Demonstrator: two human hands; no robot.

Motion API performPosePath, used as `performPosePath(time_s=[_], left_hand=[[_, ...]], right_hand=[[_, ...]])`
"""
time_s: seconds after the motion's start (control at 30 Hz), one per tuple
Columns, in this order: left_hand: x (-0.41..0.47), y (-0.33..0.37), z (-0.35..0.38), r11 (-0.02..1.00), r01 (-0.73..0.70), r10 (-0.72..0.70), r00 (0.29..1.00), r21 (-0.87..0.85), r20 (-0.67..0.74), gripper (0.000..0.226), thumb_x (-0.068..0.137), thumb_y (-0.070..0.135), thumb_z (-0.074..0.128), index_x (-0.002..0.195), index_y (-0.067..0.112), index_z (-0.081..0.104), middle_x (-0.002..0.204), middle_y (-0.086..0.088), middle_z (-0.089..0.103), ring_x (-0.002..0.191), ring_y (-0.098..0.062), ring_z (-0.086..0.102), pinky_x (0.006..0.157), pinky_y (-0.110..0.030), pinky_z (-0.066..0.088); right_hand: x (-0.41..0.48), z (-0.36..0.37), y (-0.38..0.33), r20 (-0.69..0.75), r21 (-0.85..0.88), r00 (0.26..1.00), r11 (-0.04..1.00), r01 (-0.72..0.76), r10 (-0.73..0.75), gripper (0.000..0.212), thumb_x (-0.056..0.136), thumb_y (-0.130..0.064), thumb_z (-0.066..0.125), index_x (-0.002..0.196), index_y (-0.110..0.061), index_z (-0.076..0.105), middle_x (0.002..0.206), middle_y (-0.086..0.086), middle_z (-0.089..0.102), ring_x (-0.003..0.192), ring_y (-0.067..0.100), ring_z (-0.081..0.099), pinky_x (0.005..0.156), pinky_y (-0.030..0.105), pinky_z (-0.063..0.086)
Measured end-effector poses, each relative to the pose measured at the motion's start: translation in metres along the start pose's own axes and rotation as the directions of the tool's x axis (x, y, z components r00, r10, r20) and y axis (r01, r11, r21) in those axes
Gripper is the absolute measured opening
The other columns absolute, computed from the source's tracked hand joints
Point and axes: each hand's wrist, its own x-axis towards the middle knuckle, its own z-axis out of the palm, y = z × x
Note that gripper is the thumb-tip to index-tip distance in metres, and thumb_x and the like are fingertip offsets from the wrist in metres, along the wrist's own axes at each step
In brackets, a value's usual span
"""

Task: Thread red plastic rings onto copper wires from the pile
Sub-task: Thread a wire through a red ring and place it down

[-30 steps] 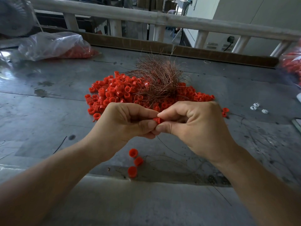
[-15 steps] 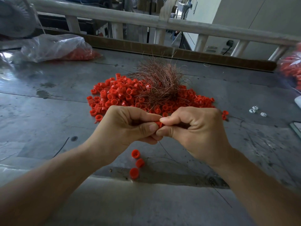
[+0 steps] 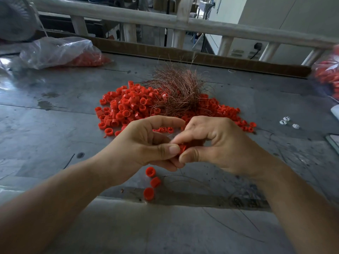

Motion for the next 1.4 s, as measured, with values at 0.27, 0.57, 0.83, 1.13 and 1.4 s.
performPosePath(time_s=[0.27,0.57,0.83,1.13,1.4], left_hand=[[-0.004,0.0,0.009,0.975,-0.154,0.158,0.987,0.16,-0.01,0.06,0.059,0.028,0.076,0.115,0.026,0.055,0.079,-0.012,0.072,0.071,-0.024,0.07,0.062,-0.025,0.055],[-0.01,0.001,0.014,0.975,-0.186,0.19,0.981,0.125,-0.023,0.052,0.067,0.023,0.077,0.115,0.033,0.059,0.07,-0.009,0.071,0.064,-0.024,0.07,0.056,-0.024,0.054],[-0.003,0.01,0.007,0.999,-0.045,0.043,0.995,-0.016,-0.086,0.039,0.061,0.015,0.08,0.098,0.016,0.069,0.068,-0.014,0.069,0.056,-0.023,0.068,0.048,-0.024,0.053],[-0.002,0.014,-0.002,0.957,-0.186,0.158,0.978,-0.225,-0.136,0.027,0.06,0.02,0.068,0.084,0.011,0.074,0.072,-0.012,0.071,0.059,-0.017,0.068,0.051,-0.021,0.053],[0.004,0.015,-0.015,0.985,-0.122,0.165,0.858,0.118,-0.487,0.007,0.073,0.012,0.062,0.074,0.016,0.068,0.068,-0.001,0.07,0.039,-0.012,0.056,0.034,-0.013,0.033]], right_hand=[[-0.001,0.006,-0.009,-0.073,-0.132,0.997,0.991,0.016,-0.026,0.007,0.069,-0.016,0.068,0.073,-0.011,0.067,0.074,-0.012,0.054,0.072,0.004,0.054,0.061,0.01,0.042],[-0.004,0.014,-0.012,-0.122,-0.126,0.992,0.992,0.019,-0.034,0.006,0.07,-0.009,0.067,0.075,-0.012,0.067,0.076,-0.016,0.055,0.07,-0.001,0.053,0.063,0.01,0.042],[0.001,0.009,-0.007,-0.063,0.285,0.982,0.946,-0.155,0.18,0.027,0.055,-0.036,0.072,0.08,-0.026,0.067,0.078,-0.006,0.066,0.074,0.012,0.065,0.068,0.024,0.054],[0.001,0.004,-0.007,-0.037,0.252,0.963,0.935,-0.25,0.267,0.004,0.071,-0.02,0.07,0.071,-0.02,0.066,0.056,-0.006,0.062,0.052,0.003,0.057,0.05,0.017,0.048],[0.0,0.007,0.001,-0.029,-0.101,0.981,0.976,-0.193,0.191,0.012,0.074,-0.019,0.074,0.07,-0.029,0.068,0.064,-0.016,0.062,0.067,-0.004,0.058,0.061,0.006,0.042]])
